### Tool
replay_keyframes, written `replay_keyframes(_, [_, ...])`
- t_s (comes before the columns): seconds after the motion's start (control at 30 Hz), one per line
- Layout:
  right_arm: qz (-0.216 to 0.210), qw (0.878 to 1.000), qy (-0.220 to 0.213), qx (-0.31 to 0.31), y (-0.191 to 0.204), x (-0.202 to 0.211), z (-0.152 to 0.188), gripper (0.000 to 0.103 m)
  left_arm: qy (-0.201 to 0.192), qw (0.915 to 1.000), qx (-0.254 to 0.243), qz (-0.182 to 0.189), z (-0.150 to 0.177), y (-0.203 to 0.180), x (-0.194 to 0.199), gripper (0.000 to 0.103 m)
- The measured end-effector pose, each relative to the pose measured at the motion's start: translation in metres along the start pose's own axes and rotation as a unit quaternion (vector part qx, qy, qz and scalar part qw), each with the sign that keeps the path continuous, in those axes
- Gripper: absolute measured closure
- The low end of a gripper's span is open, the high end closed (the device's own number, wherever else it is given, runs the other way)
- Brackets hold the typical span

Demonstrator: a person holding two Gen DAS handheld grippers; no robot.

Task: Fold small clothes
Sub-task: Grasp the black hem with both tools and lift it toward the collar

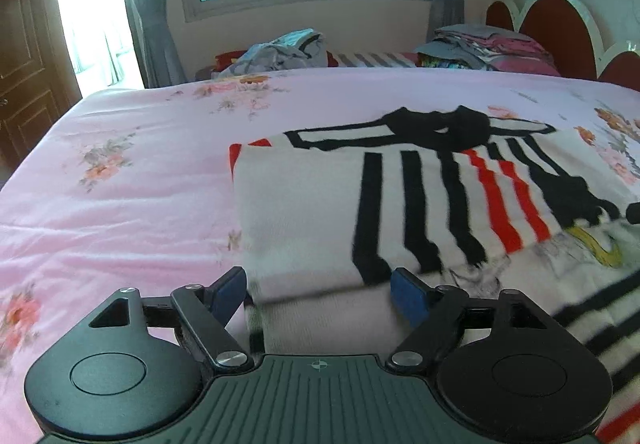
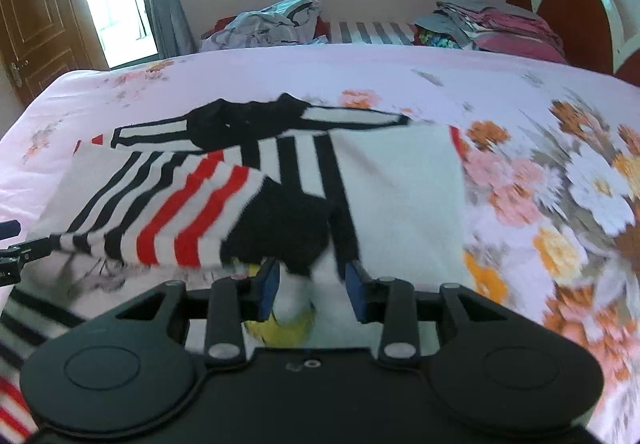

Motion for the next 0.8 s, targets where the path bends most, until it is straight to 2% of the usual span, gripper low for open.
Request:
replay_keyframes(0.13, [-0.004,1.000,-0.005,-0.011,-0.017,0.031,0.020,0.062,-0.003,1.0000,0.002,-0.004,0.014,-0.012,0.031,0.024])
replay_keyframes(0.2, [-0.007,1.000,-0.010,-0.017,-0.027,0.050,0.031,0.051,-0.005,1.0000,0.007,-0.002,0.024,-0.016,0.047,0.024])
replay_keyframes(0.27, [-0.011,1.000,-0.009,-0.022,-0.037,0.066,0.042,0.049,-0.005,0.9999,0.010,-0.005,0.036,-0.018,0.064,0.024])
replay_keyframes(0.57, [-0.039,0.998,0.019,-0.051,-0.086,0.118,0.107,0.050,0.032,0.9983,0.048,0.002,0.121,-0.009,0.124,0.025])
replay_keyframes(0.63, [-0.042,0.997,0.027,-0.054,-0.091,0.123,0.121,0.051,0.041,0.9971,0.064,0.006,0.138,-0.007,0.132,0.032])
replay_keyframes(0.7, [-0.048,0.997,0.038,-0.057,-0.097,0.129,0.137,0.053,0.053,0.9949,0.085,0.018,0.152,-0.005,0.138,0.044])
replay_keyframes(0.8, [-0.064,0.994,0.050,-0.074,-0.105,0.136,0.156,0.055,0.055,0.9903,0.120,0.043,0.168,-0.004,0.148,0.044])
Point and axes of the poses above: each gripper's, at about its wrist camera, not at the fingertips, and x roughly against the way its jaws point, y to its left, z to its underside, the point moved 3 cm from there along -x, roughly the way its jaws point, and after that the axes turned 8 degrees about -x, right-handed, at the moved point
